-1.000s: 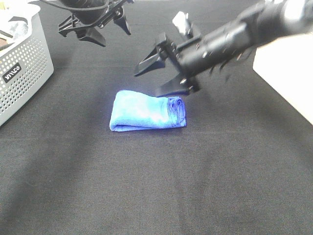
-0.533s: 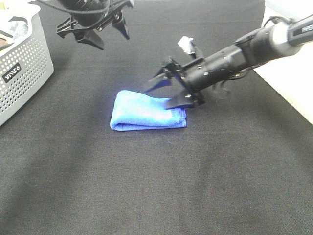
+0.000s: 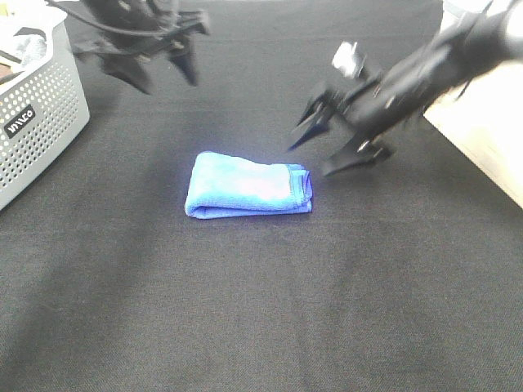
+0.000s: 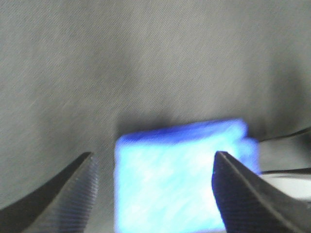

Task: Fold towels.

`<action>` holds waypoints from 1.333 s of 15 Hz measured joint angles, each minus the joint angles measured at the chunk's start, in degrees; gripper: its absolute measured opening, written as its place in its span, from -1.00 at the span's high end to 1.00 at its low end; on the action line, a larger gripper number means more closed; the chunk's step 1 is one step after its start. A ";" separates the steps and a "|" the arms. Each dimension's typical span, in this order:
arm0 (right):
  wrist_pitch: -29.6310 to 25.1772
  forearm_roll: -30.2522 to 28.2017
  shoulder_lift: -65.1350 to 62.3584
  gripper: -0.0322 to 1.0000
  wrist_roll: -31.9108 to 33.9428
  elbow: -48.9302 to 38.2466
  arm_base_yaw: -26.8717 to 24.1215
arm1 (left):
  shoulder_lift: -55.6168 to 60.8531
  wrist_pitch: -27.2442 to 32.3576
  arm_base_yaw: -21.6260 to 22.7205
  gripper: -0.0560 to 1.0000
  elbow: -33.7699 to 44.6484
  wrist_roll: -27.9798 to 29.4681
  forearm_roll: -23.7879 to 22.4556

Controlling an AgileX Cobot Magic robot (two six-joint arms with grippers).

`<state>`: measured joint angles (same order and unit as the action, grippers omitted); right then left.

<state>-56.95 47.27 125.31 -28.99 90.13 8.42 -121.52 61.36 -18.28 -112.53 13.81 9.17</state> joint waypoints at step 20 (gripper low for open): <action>-9.00 -32.37 -74.83 -0.61 19.31 -42.91 0.00 | 77.12 8.42 -0.11 -0.32 61.36 -7.62 -9.80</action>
<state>-65.95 14.90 50.48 -9.68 47.21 8.42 -44.40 69.79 -18.39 -51.17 6.19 -0.63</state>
